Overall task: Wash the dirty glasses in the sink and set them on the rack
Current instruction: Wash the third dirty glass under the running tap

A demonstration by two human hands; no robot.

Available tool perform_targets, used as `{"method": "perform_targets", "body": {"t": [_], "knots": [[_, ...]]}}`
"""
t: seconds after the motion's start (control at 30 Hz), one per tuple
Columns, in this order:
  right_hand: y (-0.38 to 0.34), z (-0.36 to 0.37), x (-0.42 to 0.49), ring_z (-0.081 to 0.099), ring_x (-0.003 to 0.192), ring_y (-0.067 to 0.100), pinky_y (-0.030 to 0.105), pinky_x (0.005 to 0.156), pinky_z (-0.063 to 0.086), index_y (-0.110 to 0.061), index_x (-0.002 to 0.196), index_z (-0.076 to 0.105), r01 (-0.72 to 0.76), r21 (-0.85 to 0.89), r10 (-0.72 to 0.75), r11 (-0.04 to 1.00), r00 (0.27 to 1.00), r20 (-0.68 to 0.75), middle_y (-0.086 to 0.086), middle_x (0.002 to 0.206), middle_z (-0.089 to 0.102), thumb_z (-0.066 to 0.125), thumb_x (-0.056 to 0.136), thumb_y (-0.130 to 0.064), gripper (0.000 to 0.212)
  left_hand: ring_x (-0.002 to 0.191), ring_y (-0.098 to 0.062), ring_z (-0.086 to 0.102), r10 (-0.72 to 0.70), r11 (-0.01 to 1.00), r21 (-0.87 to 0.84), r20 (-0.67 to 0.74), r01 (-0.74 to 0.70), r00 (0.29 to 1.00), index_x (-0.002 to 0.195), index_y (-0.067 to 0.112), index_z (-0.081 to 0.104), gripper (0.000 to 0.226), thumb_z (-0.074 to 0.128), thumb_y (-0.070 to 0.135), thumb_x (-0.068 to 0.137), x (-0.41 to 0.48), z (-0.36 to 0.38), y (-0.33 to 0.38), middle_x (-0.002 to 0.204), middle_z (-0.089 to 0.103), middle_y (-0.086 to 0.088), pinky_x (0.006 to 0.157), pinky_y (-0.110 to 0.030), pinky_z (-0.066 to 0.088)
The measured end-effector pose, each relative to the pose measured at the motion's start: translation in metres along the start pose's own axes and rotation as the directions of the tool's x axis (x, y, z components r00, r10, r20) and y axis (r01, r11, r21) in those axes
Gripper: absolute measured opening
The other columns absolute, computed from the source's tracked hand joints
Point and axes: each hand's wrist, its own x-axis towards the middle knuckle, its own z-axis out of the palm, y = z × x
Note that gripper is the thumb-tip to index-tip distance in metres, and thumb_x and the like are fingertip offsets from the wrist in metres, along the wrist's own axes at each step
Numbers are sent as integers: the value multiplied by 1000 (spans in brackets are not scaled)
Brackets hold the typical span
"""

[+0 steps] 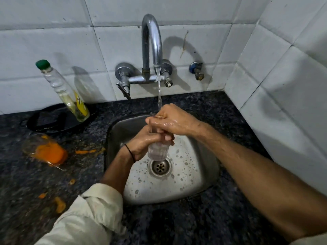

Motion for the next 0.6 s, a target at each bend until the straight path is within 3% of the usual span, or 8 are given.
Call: {"method": "perform_targets", "body": {"t": [0.07,0.17,0.2,0.27,0.33,0.4,0.5,0.6], "knots": [[-1,9,9,64,51,8,28,66,57,-18,55,66,-108,28,111,994,983,-148,-4,52,66,56,95,-43,48,83,-22,68,37,979,205,-253,16,967,98,5,66,19,71,0,80,8,13,0,87,70,-11,83,-43,58],[-7,28,19,59,60,20,30,66,47,-16,56,54,-296,-12,275,955,900,-338,-3,55,56,52,96,-49,52,82,-17,63,259,810,559,-612,177,747,108,18,60,32,73,28,81,21,35,-5,93,71,-2,74,-36,55],[-7,30,20,54,62,22,29,64,41,-16,58,52,-308,-82,260,948,897,-357,-3,57,52,52,97,-48,51,84,-16,65,283,817,556,-620,155,732,109,19,59,34,72,33,81,22,36,-8,94,70,0,73,-35,55],[-9,23,15,54,62,21,29,63,37,-17,61,58,-224,-195,156,955,936,-315,-1,60,56,52,97,-44,46,89,-17,68,182,895,437,-533,85,826,106,17,61,35,79,25,77,23,24,-9,92,71,-1,75,-31,59],[-6,8,10,59,56,15,28,60,40,-18,58,64,-63,-164,39,984,988,-147,-2,58,63,56,95,-43,45,98,-27,69,51,977,215,-278,11,959,106,7,64,34,79,6,76,17,5,-7,98,71,-14,87,-34,58],[-7,2,8,62,53,10,28,59,49,-20,58,68,-11,-78,8,997,999,-39,-2,56,66,59,93,-43,43,96,-33,67,50,998,40,-67,-47,997,102,-2,66,30,76,1,73,10,-4,-3,95,68,-22,90,-42,56],[-12,16,14,65,61,19,36,69,54,-15,57,64,-133,-105,104,985,964,-246,1,60,67,55,95,-45,49,82,-19,67,119,944,331,-351,4,929,94,8,65,23,77,12,75,18,11,-2,80,69,-4,70,-22,56],[-17,28,18,59,70,26,32,67,44,-17,61,51,-245,-171,168,954,914,-370,1,69,58,52,97,-46,47,79,-14,65,283,800,571,-630,185,723,104,15,60,27,68,33,84,25,33,-7,82,65,6,68,-32,55]]}}
